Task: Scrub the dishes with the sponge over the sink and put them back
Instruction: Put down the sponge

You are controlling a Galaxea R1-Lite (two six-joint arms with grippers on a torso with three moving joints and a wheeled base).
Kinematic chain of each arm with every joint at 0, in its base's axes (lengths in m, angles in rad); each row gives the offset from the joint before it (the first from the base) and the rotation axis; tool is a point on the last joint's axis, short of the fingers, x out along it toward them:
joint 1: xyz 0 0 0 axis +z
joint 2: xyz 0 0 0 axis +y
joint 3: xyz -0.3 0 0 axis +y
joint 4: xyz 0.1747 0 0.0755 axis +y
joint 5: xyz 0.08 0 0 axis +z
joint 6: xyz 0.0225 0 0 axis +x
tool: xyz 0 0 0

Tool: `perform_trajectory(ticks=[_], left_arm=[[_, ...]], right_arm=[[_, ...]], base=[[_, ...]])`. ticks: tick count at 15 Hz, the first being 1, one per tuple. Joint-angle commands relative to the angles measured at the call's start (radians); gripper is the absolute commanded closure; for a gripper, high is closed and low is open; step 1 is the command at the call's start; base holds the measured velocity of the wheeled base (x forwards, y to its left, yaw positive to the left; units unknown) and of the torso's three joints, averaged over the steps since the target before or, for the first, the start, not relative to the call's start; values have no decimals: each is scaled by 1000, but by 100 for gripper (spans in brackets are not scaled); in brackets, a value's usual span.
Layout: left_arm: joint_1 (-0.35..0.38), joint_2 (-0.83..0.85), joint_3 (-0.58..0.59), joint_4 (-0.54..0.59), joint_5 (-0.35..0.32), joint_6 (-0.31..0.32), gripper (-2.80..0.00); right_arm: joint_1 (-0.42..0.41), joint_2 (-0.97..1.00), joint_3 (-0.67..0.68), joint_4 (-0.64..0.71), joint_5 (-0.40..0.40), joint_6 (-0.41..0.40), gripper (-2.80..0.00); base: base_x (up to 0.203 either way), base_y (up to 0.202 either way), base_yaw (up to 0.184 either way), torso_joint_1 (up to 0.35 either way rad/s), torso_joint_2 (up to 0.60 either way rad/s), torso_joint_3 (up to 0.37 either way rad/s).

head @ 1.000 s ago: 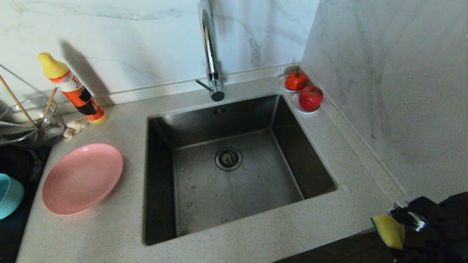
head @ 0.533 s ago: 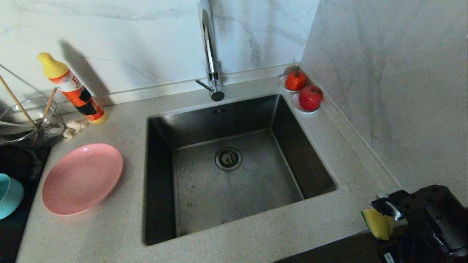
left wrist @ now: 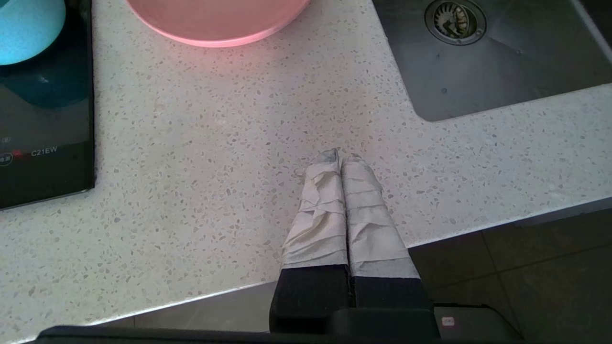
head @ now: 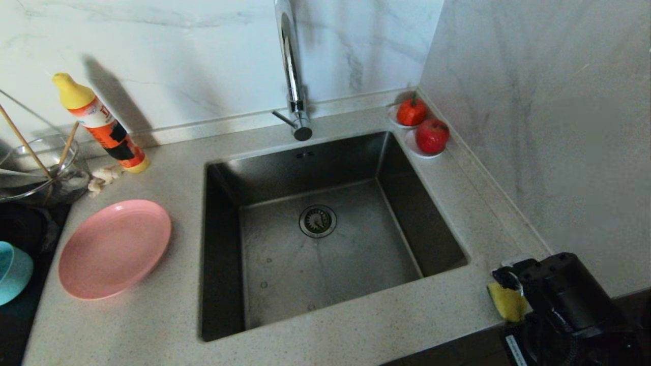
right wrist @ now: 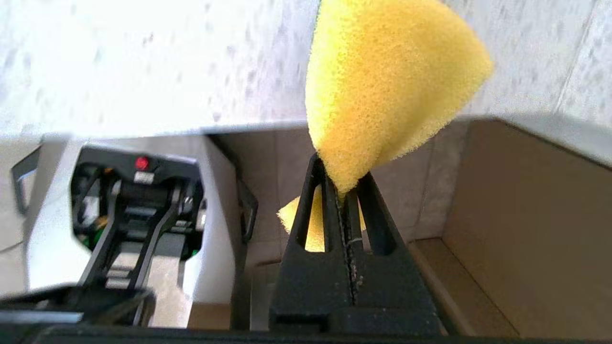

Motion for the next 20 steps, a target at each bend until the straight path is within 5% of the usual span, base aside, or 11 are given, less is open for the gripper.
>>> perform_trajectory(ticks=[1,8,20], left_arm=[[0,1,0,1,0,0,0],[0,1,0,1,0,0,0],[0,1,0,1,0,0,0]], right_arm=[[0,45,-17,-14,-16,-6,0],[-17,64,-78,-16,-89,-100,0],[-9,72,-78,-59,-92,-148,0]], base=[[0,0,0,0,0,0],[0,0,0,0,0,0],[0,0,0,0,0,0]])
